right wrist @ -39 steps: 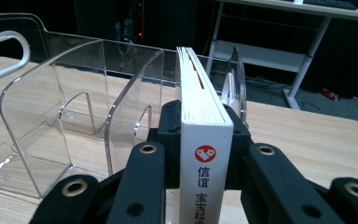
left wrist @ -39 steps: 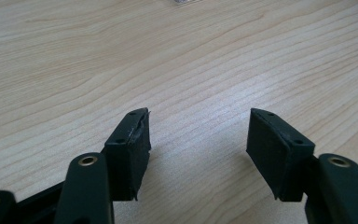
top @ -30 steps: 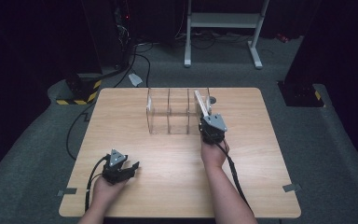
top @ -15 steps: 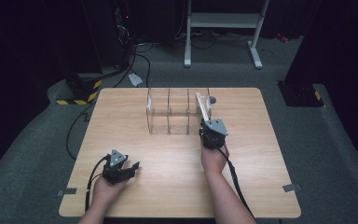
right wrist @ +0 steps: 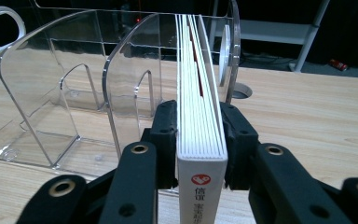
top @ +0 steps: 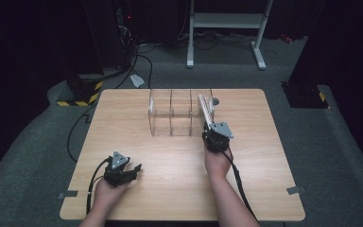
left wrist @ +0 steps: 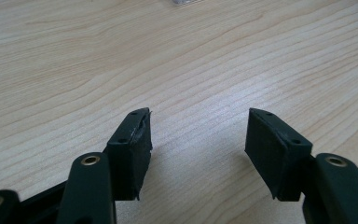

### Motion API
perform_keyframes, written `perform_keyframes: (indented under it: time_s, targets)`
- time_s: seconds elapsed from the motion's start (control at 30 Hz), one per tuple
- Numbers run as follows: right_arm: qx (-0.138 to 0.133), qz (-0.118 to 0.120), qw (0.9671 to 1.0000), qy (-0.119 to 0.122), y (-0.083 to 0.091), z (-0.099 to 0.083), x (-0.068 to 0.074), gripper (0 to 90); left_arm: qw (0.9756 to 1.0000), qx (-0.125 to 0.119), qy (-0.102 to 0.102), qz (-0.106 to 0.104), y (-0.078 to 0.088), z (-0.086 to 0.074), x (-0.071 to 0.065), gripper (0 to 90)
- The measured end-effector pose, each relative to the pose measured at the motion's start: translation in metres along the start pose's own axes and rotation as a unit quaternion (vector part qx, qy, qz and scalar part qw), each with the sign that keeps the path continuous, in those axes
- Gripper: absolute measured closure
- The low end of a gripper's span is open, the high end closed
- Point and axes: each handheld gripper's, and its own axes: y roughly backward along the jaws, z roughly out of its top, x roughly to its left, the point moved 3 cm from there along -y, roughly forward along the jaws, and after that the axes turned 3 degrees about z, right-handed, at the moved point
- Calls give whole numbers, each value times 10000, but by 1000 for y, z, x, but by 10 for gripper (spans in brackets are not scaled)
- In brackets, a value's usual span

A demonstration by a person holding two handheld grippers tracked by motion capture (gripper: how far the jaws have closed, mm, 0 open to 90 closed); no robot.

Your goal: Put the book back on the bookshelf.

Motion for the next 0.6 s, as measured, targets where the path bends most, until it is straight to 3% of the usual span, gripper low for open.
perform_keyframes:
  time_s: [0.43, 0.6]
  targets:
    - [181, 388, 9988, -215, 15, -13, -8, 643, 10000, 12, -6, 3, 0, 0, 0, 409]
    - [321, 587, 9968, -427, 18, -22, -11, 683, 10000, 16, 8, 0, 0, 0, -1, 409]
